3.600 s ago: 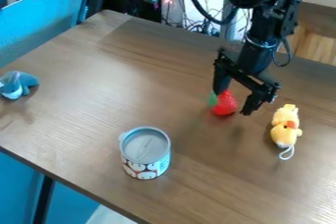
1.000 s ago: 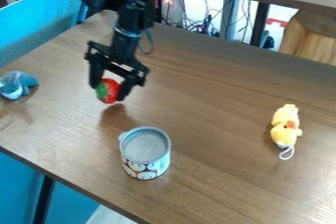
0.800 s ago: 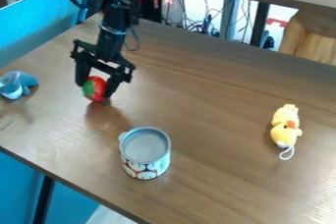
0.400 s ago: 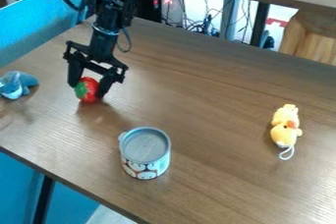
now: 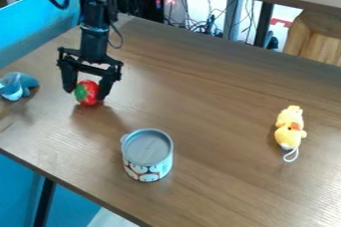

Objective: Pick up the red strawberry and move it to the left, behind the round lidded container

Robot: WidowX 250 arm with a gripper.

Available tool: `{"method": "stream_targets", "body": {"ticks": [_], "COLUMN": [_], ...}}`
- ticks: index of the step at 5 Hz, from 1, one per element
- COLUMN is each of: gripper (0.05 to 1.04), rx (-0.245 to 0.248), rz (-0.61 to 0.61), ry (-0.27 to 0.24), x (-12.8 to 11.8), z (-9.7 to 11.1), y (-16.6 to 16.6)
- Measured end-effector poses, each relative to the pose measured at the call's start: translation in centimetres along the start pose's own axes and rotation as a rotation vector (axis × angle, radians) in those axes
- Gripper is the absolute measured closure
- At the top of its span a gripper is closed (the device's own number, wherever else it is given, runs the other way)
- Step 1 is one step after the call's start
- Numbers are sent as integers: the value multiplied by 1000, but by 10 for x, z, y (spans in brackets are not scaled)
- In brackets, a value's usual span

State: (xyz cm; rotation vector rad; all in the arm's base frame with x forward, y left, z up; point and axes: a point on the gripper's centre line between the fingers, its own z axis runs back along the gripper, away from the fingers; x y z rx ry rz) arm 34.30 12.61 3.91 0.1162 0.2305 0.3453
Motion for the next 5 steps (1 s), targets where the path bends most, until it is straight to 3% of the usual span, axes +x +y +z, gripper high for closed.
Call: {"method": "stream_targets", "body": {"ticks": [1,2,3,4,5], "gripper": [73,74,74,74,74], "rx": [-80,-75,-78,-120,-103], "rz": [-20,-54,-188,-389,-462], "ry": [-127,-232,-283,-230,-219], "x": [-21,-51,-80,-101,-110], "z": [42,68,81,75,64], "y": [-4,-2,-31,-58,-75]}}
